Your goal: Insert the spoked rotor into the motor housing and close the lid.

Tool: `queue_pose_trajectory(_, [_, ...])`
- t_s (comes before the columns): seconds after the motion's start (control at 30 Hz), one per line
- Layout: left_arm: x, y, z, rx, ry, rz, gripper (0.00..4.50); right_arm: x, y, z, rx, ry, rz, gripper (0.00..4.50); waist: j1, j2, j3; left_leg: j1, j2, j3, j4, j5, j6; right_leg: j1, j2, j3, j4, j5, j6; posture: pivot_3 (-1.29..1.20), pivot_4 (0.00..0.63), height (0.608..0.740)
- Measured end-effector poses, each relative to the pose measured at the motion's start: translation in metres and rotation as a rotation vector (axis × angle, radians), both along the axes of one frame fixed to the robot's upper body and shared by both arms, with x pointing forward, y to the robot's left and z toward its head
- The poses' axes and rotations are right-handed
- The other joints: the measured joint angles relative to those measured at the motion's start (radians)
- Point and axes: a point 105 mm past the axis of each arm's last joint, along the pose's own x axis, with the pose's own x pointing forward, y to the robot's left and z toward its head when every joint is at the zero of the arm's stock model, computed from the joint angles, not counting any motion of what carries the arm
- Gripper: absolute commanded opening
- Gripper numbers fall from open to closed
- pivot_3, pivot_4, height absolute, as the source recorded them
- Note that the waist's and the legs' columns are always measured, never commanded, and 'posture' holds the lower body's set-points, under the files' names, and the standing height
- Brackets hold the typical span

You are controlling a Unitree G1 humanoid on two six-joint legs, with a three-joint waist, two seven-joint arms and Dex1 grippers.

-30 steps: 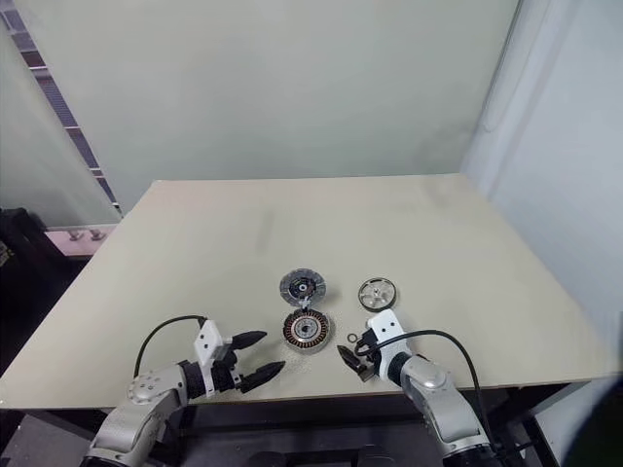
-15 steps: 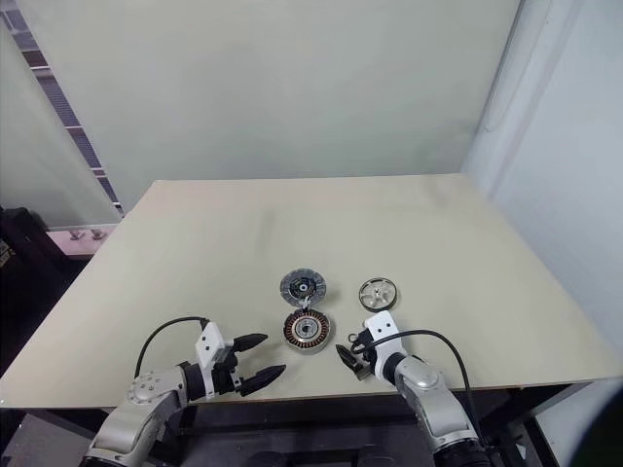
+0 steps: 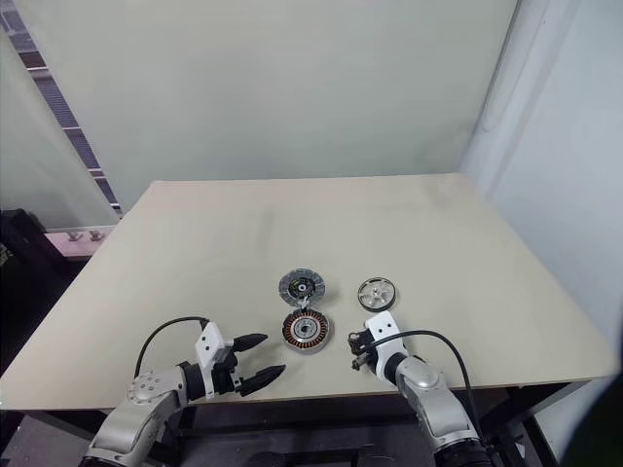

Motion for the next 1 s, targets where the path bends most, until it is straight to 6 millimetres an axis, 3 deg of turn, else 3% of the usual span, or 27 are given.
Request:
queue_pose_trajectory(0.2, [0.005, 0.002, 0.004, 0.001, -0.018, 0.008, 4.5, 0.003, 0.002, 0.008, 0.01, -0.017, 0.001, 0.79, 0.0, 0.0, 0.0, 0.0, 0.0, 0.0, 0.0, 0.0, 0.0, 0.0, 0.0, 0.0, 0.0, 0.0, 0.0, 0.0, 0.0, 0.74])
queue_pose_trajectory(0.47, [0.014, 0.008, 0.009, 0.008, -0.049, 0.034, 4.5, 0.019, 0.022, 0.047, 0.035, -0.095, 0.064, 0.79, 0.0, 0.0, 0.0, 0.0, 0.0, 0.0, 0.0, 0.0, 0.001, 0.0, 0.0, 0.0, 0.0, 0.0, 0.0, 0.0, 0.0, 0.74])
queue_pose_trajectory(0.83, [0.021, 0.019, 0.012, 0.019, -0.072, 0.07, 4.5, 0.024, 0.07, 0.061, 0.046, -0.078, 0.191, 0.79, 0.0, 0.001, 0.0, 0.0, 0.0, -0.001, -0.001, 0.001, 0.001, 0.0, 0.001, 0.0, 0.0, 0.0, 0.0, 0.0, 0.0, 0.74])
queue_pose_trajectory(1.0, [0.021, 0.019, 0.012, 0.02, -0.073, 0.075, 4.5, 0.02, 0.08, 0.055, 0.046, -0.054, 0.227, 0.79, 0.0, 0.001, 0.0, 0.0, -0.001, -0.001, -0.001, 0.001, 0.001, 0.0, 0.001, 0.0, 0.001, 0.0, 0.0, 0.0, 0.0, 0.74])
